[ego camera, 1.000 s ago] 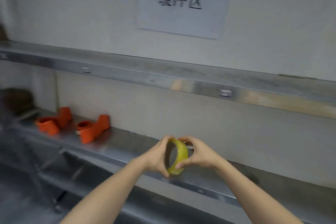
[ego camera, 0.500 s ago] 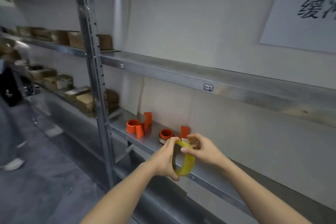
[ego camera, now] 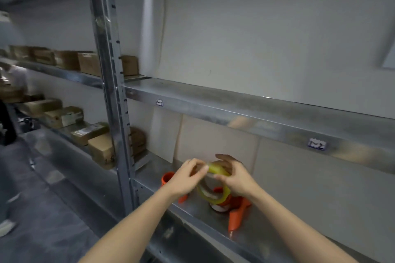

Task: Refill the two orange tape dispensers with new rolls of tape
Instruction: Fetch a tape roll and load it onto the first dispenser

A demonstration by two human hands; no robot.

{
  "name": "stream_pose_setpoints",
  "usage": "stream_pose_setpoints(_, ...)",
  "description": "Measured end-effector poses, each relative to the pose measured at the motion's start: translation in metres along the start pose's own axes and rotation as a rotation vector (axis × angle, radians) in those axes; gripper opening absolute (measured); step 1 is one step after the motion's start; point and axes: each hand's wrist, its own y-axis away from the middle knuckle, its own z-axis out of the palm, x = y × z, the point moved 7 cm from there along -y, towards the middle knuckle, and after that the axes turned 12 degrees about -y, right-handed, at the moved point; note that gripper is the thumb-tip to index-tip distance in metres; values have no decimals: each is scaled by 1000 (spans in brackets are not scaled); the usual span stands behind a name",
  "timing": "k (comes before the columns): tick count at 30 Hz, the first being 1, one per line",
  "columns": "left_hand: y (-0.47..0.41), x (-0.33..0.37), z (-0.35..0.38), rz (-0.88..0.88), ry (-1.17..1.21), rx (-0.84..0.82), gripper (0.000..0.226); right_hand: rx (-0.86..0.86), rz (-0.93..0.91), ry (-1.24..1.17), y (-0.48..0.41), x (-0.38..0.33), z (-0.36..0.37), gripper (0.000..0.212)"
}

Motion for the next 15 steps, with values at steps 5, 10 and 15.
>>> stream_pose_setpoints(5, -31, -28, -24, 23, 142, -221, 16, -67, 75, 11, -14, 1, 29, 72)
stream_pose_setpoints(10, -43, -64, -27, -53, 335, -518, 13, -55, 122, -17, -13, -15, 59, 73)
stream_pose_setpoints(15, -26, -75, -32, -74, 517, -685, 27, 80, 88, -27, -4, -31, 76, 64)
